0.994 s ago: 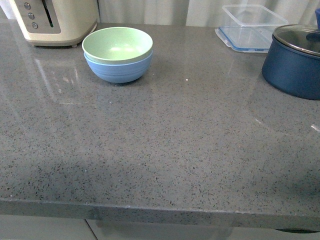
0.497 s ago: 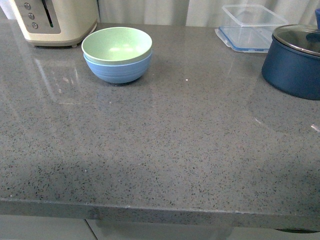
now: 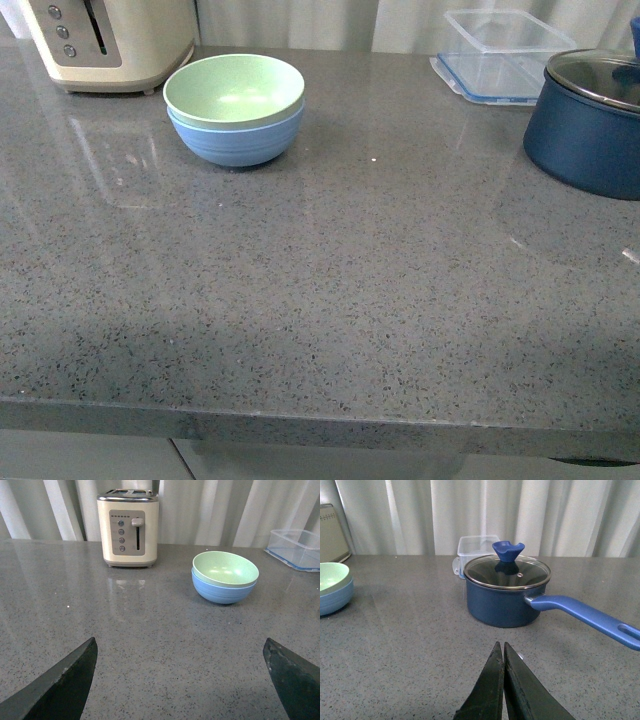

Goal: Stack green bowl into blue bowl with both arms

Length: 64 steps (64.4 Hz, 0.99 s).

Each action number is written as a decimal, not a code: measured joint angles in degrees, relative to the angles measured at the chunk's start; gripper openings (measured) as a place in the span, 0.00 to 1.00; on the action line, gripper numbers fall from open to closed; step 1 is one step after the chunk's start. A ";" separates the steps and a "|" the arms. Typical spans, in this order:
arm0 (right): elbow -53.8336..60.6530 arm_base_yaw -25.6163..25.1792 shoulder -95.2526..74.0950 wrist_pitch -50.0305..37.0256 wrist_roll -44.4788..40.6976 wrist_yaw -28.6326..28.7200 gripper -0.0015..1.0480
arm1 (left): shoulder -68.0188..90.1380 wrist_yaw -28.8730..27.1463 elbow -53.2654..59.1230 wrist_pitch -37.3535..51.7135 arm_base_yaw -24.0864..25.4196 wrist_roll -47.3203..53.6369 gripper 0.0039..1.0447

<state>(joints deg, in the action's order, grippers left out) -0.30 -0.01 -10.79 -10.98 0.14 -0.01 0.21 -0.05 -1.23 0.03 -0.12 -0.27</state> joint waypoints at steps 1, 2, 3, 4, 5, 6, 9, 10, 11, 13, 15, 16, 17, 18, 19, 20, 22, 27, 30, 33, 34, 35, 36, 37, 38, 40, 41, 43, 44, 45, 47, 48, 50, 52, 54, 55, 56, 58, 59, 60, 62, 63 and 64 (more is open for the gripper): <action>0.00 0.00 0.24 0.24 0.00 0.00 0.01 | 0.00 0.00 0.00 0.00 0.00 0.00 0.94; 0.00 0.00 0.39 0.39 0.00 0.00 0.01 | 0.00 0.00 0.00 0.00 0.00 0.00 0.94; 0.00 0.00 0.63 0.63 0.00 0.02 0.01 | 0.00 0.00 0.00 0.00 0.00 0.00 0.94; 0.00 0.00 0.76 0.76 0.02 0.02 0.01 | 0.00 0.00 0.00 0.00 0.00 0.00 0.94; 0.00 0.00 1.44 1.46 0.00 0.02 0.01 | 0.00 0.00 0.00 0.00 0.00 0.00 0.94; 0.00 0.00 2.21 2.32 0.02 0.02 0.01 | 0.00 0.00 0.00 0.00 0.00 0.00 0.94; -0.02 0.00 6.14 7.91 -0.02 0.07 0.01 | 0.00 0.02 0.00 0.00 0.00 0.00 0.94; -0.02 0.00 7.54 9.64 0.00 0.11 0.01 | 0.00 0.00 0.00 0.00 0.00 0.00 0.94; -0.02 0.00 9.03 10.56 0.00 0.09 0.01 | 0.00 -0.02 0.00 0.00 0.00 0.00 0.94; -0.02 0.00 10.29 10.62 0.00 0.09 0.01 | 0.00 0.00 0.00 0.00 0.00 0.00 0.94; -0.02 0.00 10.49 10.67 0.00 0.09 0.01 | 0.00 0.02 0.00 0.00 0.00 0.00 0.94; -0.02 0.00 10.49 10.71 0.00 0.09 0.01 | -0.02 0.02 0.00 0.00 0.00 0.00 0.94; -0.02 0.00 10.51 10.80 0.00 0.07 0.01 | -0.02 0.02 0.00 0.00 0.00 0.00 0.94; -0.02 0.00 10.51 10.86 0.00 0.09 0.01 | -0.04 0.04 0.00 0.00 0.00 0.00 0.94; -0.02 0.00 10.51 10.88 0.00 0.09 0.01 | -0.04 0.04 0.00 0.00 0.00 0.00 0.94; -0.02 0.00 10.51 10.88 0.00 0.09 0.01 | -0.02 0.02 0.00 0.00 0.00 0.00 0.94; -0.02 0.00 10.51 10.88 0.00 0.09 0.01 | 0.00 0.02 0.00 0.00 0.00 0.00 0.94; -0.02 0.00 10.54 10.88 0.00 0.09 0.01 | -0.02 0.02 0.00 0.00 0.00 0.00 0.94; -0.02 0.00 10.54 10.88 0.00 0.09 0.01 | -0.02 0.02 0.00 0.00 0.00 0.00 0.94; -0.02 0.00 10.54 10.88 -0.07 0.09 0.05 | -0.02 0.02 0.00 0.00 0.00 0.00 0.94; -0.02 0.00 10.54 10.88 -0.07 0.09 0.08 | -0.02 0.02 0.00 0.00 0.00 0.00 0.94; -0.02 0.00 10.54 10.91 -0.07 0.09 0.12 | -0.02 0.02 0.00 0.00 0.00 0.00 0.94; -0.02 0.00 10.54 10.91 -0.07 0.09 0.13 | -0.02 0.02 0.00 0.00 0.00 0.00 0.94; -0.02 0.00 10.54 10.91 -0.07 0.09 0.17 | -0.02 0.02 0.00 0.00 0.00 0.00 0.94; -0.02 0.00 10.54 10.88 -0.07 0.09 0.18 | -0.02 0.02 0.00 0.00 0.00 0.00 0.94; -0.02 0.00 10.54 10.91 -0.07 0.09 0.23 | -0.02 0.02 0.00 0.00 0.00 0.00 0.94; -0.02 0.00 10.54 10.88 -0.07 0.09 0.27 | -0.02 0.02 0.00 0.00 0.00 0.00 0.94; -0.02 0.00 10.54 10.88 -0.07 0.09 0.34 | -0.02 0.02 0.00 0.00 0.00 0.00 0.94; -0.02 0.00 10.54 10.88 -0.07 0.09 0.39 | -0.02 0.02 0.00 0.00 0.00 0.00 0.94; -0.02 0.00 10.54 10.88 -0.07 0.09 0.42 | -0.02 0.02 0.00 0.00 0.00 0.00 0.94; -0.02 0.00 10.54 10.88 -0.07 0.09 0.50 | -0.02 0.02 0.00 0.00 0.00 0.00 0.94; -0.02 0.00 10.54 10.91 -0.07 0.09 0.54 | -0.02 0.02 0.00 0.00 0.00 0.00 0.94; -0.02 0.00 10.54 10.88 -0.07 0.09 0.62 | -0.02 0.02 0.00 0.00 0.00 0.00 0.94; -0.02 0.00 10.54 10.91 -0.07 0.09 0.67 | -0.02 0.02 0.00 0.00 0.00 0.00 0.94; -0.02 0.00 10.54 10.91 -0.07 0.09 0.72 | -0.02 0.02 0.00 0.00 0.00 0.00 0.94; -0.02 0.00 10.54 10.88 -0.07 0.09 0.76 | -0.02 0.02 0.00 0.00 0.00 0.00 0.94; -0.02 0.00 10.54 10.88 -0.07 0.09 0.77 | -0.02 0.02 0.00 0.00 0.00 0.00 0.94; -0.02 0.00 10.54 10.88 -0.07 0.09 0.82 | -0.02 0.02 0.00 0.00 0.00 0.00 0.94; -0.02 0.00 10.54 10.91 -0.07 0.09 0.86 | -0.02 0.02 0.00 0.00 0.00 0.00 0.94; -0.02 0.00 10.54 10.88 -0.07 0.09 0.87 | -0.02 0.02 0.00 0.00 0.00 0.00 0.94; -0.02 0.00 10.54 10.88 -0.07 0.09 0.92 | -0.02 0.02 0.00 0.00 0.00 0.00 0.94; -0.02 0.00 10.54 10.88 0.02 0.09 0.92 | -0.02 0.02 0.00 0.00 0.00 0.00 0.94; -0.02 0.00 10.54 10.88 0.00 0.09 0.92 | -0.02 0.02 0.00 0.00 0.00 0.00 0.94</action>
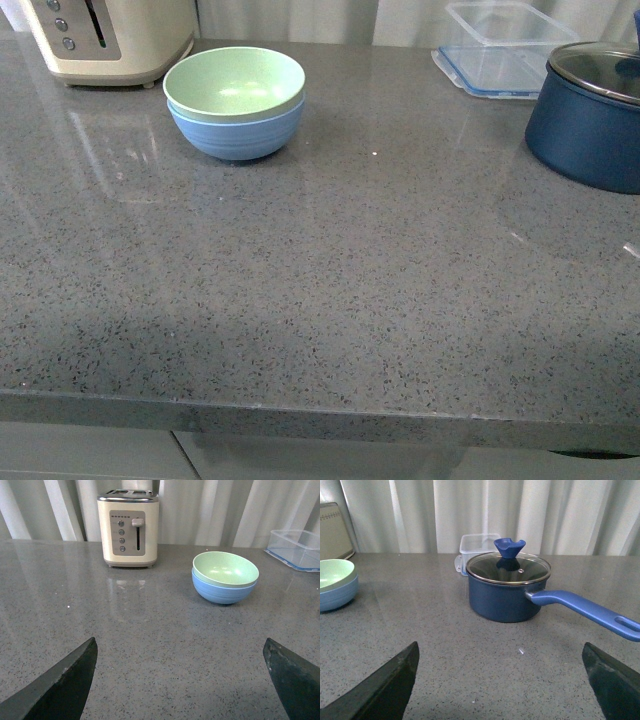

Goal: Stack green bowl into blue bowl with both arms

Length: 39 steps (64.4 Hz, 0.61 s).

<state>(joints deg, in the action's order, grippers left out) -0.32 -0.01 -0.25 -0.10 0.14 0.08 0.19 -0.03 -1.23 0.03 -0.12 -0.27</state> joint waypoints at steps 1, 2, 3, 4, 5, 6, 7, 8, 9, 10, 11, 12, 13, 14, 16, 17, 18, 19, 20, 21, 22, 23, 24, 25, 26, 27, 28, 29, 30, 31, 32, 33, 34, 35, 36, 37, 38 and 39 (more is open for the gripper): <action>0.00 0.00 0.00 0.00 0.00 0.00 0.91 | 0.00 0.00 0.00 0.00 0.00 0.00 0.94; 0.00 0.00 0.00 0.00 -0.02 0.00 0.90 | 0.00 0.00 0.00 0.00 0.00 0.00 0.94; 0.00 0.00 0.00 0.02 -0.04 0.00 0.90 | 0.00 0.00 0.00 0.00 0.00 0.00 0.94; 0.00 0.00 0.00 0.02 -0.02 0.00 0.90 | 0.00 0.00 0.00 0.00 0.00 0.00 0.94; 0.00 0.00 0.00 0.02 -0.02 0.00 0.90 | 0.00 0.00 0.00 0.00 0.00 0.00 0.94; 0.00 0.00 0.00 0.00 -0.02 0.00 0.90 | 0.00 0.00 0.00 0.00 0.00 0.00 0.94; 0.00 0.00 0.00 0.00 -0.02 0.00 0.91 | 0.00 0.00 0.00 0.00 0.00 -0.02 0.94; 0.00 0.00 0.00 0.00 -0.02 0.00 0.90 | 0.00 0.00 0.00 0.00 0.00 0.00 0.94; 0.00 0.00 0.00 0.02 -0.02 0.00 0.90 | 0.00 0.00 0.00 0.00 0.00 0.00 0.94; 0.00 0.00 0.00 0.02 -0.02 0.00 0.90 | 0.00 0.00 0.00 0.00 0.00 0.00 0.94; 0.00 0.00 0.00 0.02 -0.02 0.00 0.90 | 0.00 0.00 0.00 0.00 0.00 0.00 0.94; 0.00 0.00 0.00 0.00 -0.02 0.00 0.90 | 0.00 0.00 0.00 0.00 0.00 0.00 0.94; 0.00 0.00 0.00 0.00 -0.02 0.00 0.90 | 0.00 0.00 0.00 0.00 0.00 0.00 0.94; 0.00 0.00 0.00 0.02 -0.02 0.00 0.90 | 0.00 0.00 0.00 0.00 0.00 0.00 0.94; 0.00 0.00 0.00 0.00 -0.02 0.00 0.90 | 0.00 0.00 0.00 0.00 0.00 0.00 0.94; 0.00 0.00 0.00 0.02 -0.02 0.00 0.90 | 0.00 0.00 0.00 0.00 0.00 0.00 0.94; 0.00 0.00 0.00 0.00 -0.02 0.00 0.90 | 0.00 0.00 0.00 0.00 0.00 0.00 0.94; 0.00 0.00 0.00 0.02 -0.02 0.00 0.90 | 0.00 0.00 0.00 0.00 0.00 0.00 0.94; 0.00 0.00 0.00 0.02 -0.02 0.00 0.90 | 0.00 0.00 0.00 0.00 0.00 0.00 0.94; 0.00 0.00 0.00 0.00 -0.02 0.00 0.90 | 0.00 0.00 0.00 0.00 0.00 0.00 0.94; 0.00 0.00 0.00 0.00 -0.02 0.00 0.90 | 0.00 0.00 0.00 0.00 0.00 0.00 0.94; 0.00 0.00 0.00 0.00 -0.02 0.00 0.90 | 0.00 0.00 0.00 0.00 0.00 -0.02 0.94; 0.00 0.00 0.00 0.00 -0.02 0.00 0.90 | 0.00 0.00 0.00 0.00 0.00 0.00 0.94; 0.00 0.00 0.00 0.00 -0.02 0.00 0.90 | 0.00 0.00 0.00 0.00 0.00 0.00 0.94; 0.00 0.00 0.00 0.00 -0.02 0.00 0.90 | 0.00 0.00 0.00 0.00 0.00 0.00 0.94; 0.00 0.00 0.00 0.00 -0.02 0.00 0.90 | 0.00 0.00 0.00 0.00 0.00 0.00 0.94; 0.00 0.00 0.00 0.02 -0.02 0.00 0.90 | 0.00 0.00 0.00 0.00 0.00 0.00 0.94; 0.00 0.00 0.00 0.00 -0.02 0.00 0.90 | 0.00 0.00 0.00 0.00 0.00 0.00 0.94; 0.00 0.00 0.00 0.02 -0.02 0.00 0.90 | 0.00 0.00 0.00 0.00 0.00 0.00 0.94; 0.00 0.00 0.00 0.00 -0.02 0.00 0.90 | 0.00 0.00 0.00 0.00 0.00 0.00 0.94; 0.00 0.00 0.00 0.00 -0.02 0.00 0.90 | 0.00 0.00 0.00 0.00 0.00 0.00 0.94; 0.00 0.00 0.00 0.02 -0.02 0.00 0.90 | 0.00 0.00 0.00 0.00 0.00 0.00 0.94; 0.00 0.00 0.00 0.00 -0.02 0.00 0.90 | 0.00 0.00 0.00 0.00 0.00 0.00 0.94; 0.00 0.00 0.00 0.00 -0.02 0.00 0.90 | 0.00 0.00 0.00 0.00 0.00 0.00 0.94; 0.00 0.00 0.00 0.00 -0.02 0.00 0.90 | 0.00 0.00 0.00 0.00 0.00 0.00 0.94; 0.00 0.00 0.00 0.00 -0.02 0.00 0.90 | 0.00 0.00 0.00 0.00 0.00 0.00 0.94; 0.00 0.00 0.00 0.02 -0.02 0.00 0.90 | 0.00 0.00 0.00 0.00 0.00 0.00 0.94; 0.00 0.00 0.00 0.02 -0.02 0.00 0.90 | 0.00 0.00 0.00 0.00 0.00 0.00 0.94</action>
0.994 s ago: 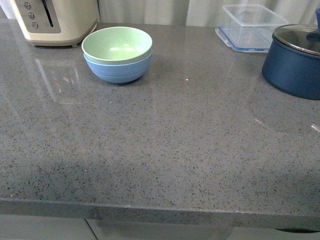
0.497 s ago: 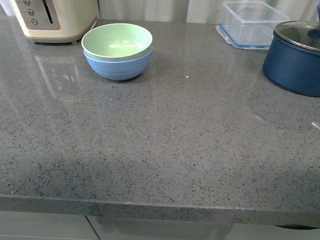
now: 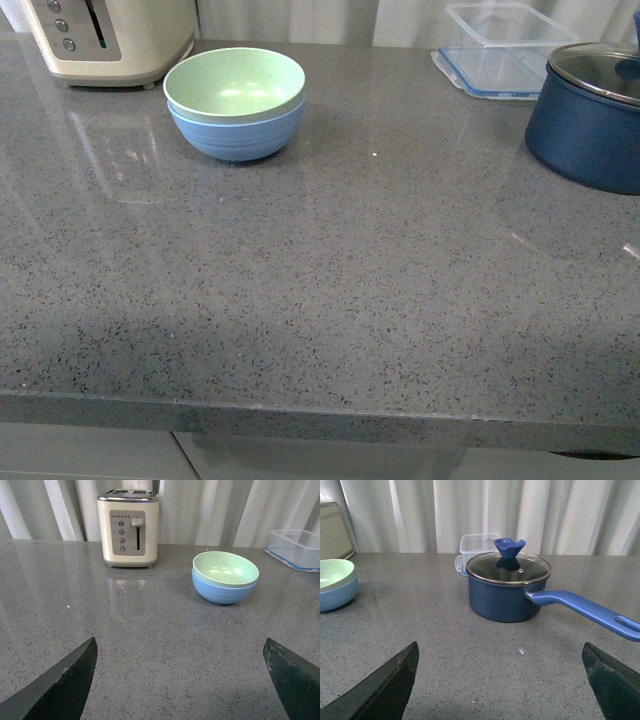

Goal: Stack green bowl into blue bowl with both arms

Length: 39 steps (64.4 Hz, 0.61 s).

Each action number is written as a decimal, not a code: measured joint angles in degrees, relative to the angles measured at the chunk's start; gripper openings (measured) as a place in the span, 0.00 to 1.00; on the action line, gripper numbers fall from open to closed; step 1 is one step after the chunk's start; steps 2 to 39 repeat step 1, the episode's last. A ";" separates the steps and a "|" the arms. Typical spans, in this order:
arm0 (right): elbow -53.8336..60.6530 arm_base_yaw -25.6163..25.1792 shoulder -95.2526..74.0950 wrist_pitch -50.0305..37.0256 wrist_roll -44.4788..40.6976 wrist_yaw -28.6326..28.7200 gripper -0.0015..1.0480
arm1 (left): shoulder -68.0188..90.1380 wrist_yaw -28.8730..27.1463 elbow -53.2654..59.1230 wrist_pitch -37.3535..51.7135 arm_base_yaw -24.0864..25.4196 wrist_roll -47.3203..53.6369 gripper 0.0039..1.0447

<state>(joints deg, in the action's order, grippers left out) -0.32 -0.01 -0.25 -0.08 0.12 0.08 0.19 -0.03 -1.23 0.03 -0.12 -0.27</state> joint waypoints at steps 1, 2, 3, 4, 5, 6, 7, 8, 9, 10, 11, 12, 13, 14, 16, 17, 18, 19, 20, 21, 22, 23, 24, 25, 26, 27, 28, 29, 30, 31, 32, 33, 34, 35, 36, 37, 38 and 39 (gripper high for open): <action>0.00 0.00 0.00 -0.02 0.00 0.00 0.90 | 0.00 0.00 0.00 0.00 0.00 0.00 0.94; 0.00 0.00 0.00 -0.02 0.00 0.00 0.90 | 0.00 0.00 0.00 0.00 0.00 0.00 0.94; 0.00 0.00 0.00 -0.02 0.00 0.00 0.90 | 0.00 0.00 0.00 0.00 0.00 0.00 0.94; 0.00 0.00 0.00 -0.02 0.00 0.00 0.90 | 0.00 0.00 0.00 0.00 0.00 0.00 0.94; 0.00 0.00 0.00 -0.02 0.00 0.00 0.90 | 0.00 0.00 0.00 0.00 0.00 0.00 0.94; 0.00 0.00 0.00 -0.02 0.00 0.00 0.90 | 0.00 0.00 0.00 0.00 0.00 0.00 0.94; 0.00 0.00 0.00 -0.02 0.00 0.00 0.90 | 0.00 0.00 0.00 0.00 0.00 0.00 0.94; 0.00 0.00 0.00 -0.02 0.00 0.00 0.90 | 0.00 0.00 0.00 0.00 0.00 0.00 0.94; 0.00 0.00 0.00 -0.02 0.00 0.00 0.90 | 0.00 0.00 0.00 0.00 0.00 0.00 0.94; 0.00 0.00 0.00 -0.02 0.00 0.00 0.90 | 0.00 0.00 0.00 0.00 0.00 0.00 0.94; 0.00 0.00 0.00 -0.02 0.00 0.00 0.90 | 0.00 0.00 0.00 0.00 0.00 0.00 0.94; 0.00 0.00 0.00 -0.02 0.00 0.00 0.90 | 0.00 0.00 0.00 0.00 0.00 0.00 0.94; 0.00 0.00 0.00 -0.02 0.00 0.00 0.90 | 0.00 0.00 0.00 0.00 0.00 0.00 0.94; 0.00 0.00 0.00 -0.02 0.00 0.00 0.90 | 0.00 0.00 0.00 0.00 0.00 0.00 0.94; 0.00 0.00 0.00 -0.02 0.00 0.00 0.90 | 0.00 0.00 0.00 0.00 0.00 0.00 0.94; 0.00 0.00 0.00 -0.02 0.00 0.00 0.90 | 0.00 0.00 0.00 0.00 0.00 0.00 0.94; 0.00 0.00 0.00 -0.02 0.00 0.00 0.90 | 0.00 0.00 0.00 0.00 0.00 0.00 0.94; 0.00 0.00 0.00 -0.02 0.00 0.00 0.90 | 0.00 0.00 0.00 0.00 0.00 0.00 0.94; 0.00 0.00 0.00 -0.02 0.00 0.00 0.90 | 0.00 0.00 0.00 0.00 0.00 0.00 0.94; 0.00 0.00 0.00 -0.02 0.00 0.00 0.90 | 0.00 0.00 0.00 0.00 0.00 0.00 0.94; 0.00 0.00 0.00 -0.02 0.00 0.00 0.90 | 0.00 0.00 0.00 0.00 0.00 0.00 0.94; 0.00 0.00 0.00 -0.02 0.00 0.00 0.90 | 0.00 0.00 0.00 0.00 0.00 0.00 0.94; 0.00 0.00 0.00 -0.02 0.00 0.00 0.90 | 0.00 0.00 0.00 0.00 0.00 0.00 0.94; 0.00 0.00 0.00 -0.02 0.00 0.00 0.90 | 0.00 0.00 0.00 0.00 0.00 0.00 0.94; 0.00 0.00 0.00 -0.02 0.00 0.00 0.90 | 0.00 0.00 0.00 0.00 0.00 0.00 0.94; 0.00 0.00 0.00 -0.02 0.00 0.00 0.90 | 0.00 0.00 0.00 0.00 0.00 0.00 0.94; 0.00 0.00 0.00 -0.02 0.00 0.00 0.90 | 0.00 0.00 0.00 0.00 0.00 0.00 0.94; 0.00 0.00 0.00 -0.02 0.00 0.00 0.90 | 0.00 0.00 0.00 0.00 0.00 0.00 0.94; 0.00 0.00 0.00 -0.02 0.00 0.00 0.90 | 0.00 0.00 0.00 0.00 0.00 0.00 0.94; 0.00 0.00 0.00 -0.02 0.00 0.00 0.90 | 0.00 0.00 0.00 0.00 0.00 0.00 0.94; 0.00 0.00 0.00 -0.02 0.00 0.00 0.90 | 0.00 0.00 0.00 0.00 0.00 0.00 0.94; 0.00 0.00 0.00 -0.02 0.00 0.00 0.90 | 0.00 0.00 0.00 0.00 0.00 0.00 0.94; 0.00 0.00 0.00 -0.02 0.00 0.00 0.90 | 0.00 0.00 0.00 0.00 0.00 0.00 0.94; 0.00 0.00 0.00 -0.02 0.00 0.00 0.90 | 0.00 0.00 0.00 0.00 0.00 0.00 0.94; 0.00 0.00 0.00 -0.02 0.00 0.00 0.90 | 0.00 0.00 0.00 0.00 0.00 0.00 0.94; 0.00 0.00 0.00 -0.02 0.00 0.00 0.90 | 0.00 0.00 0.00 0.00 0.00 0.00 0.94; 0.00 0.00 0.00 -0.02 0.00 0.00 0.90 | 0.00 0.00 0.00 0.00 0.00 0.00 0.94; 0.00 0.00 0.00 -0.02 0.00 0.00 0.90 | 0.00 0.00 0.00 0.00 0.00 0.00 0.94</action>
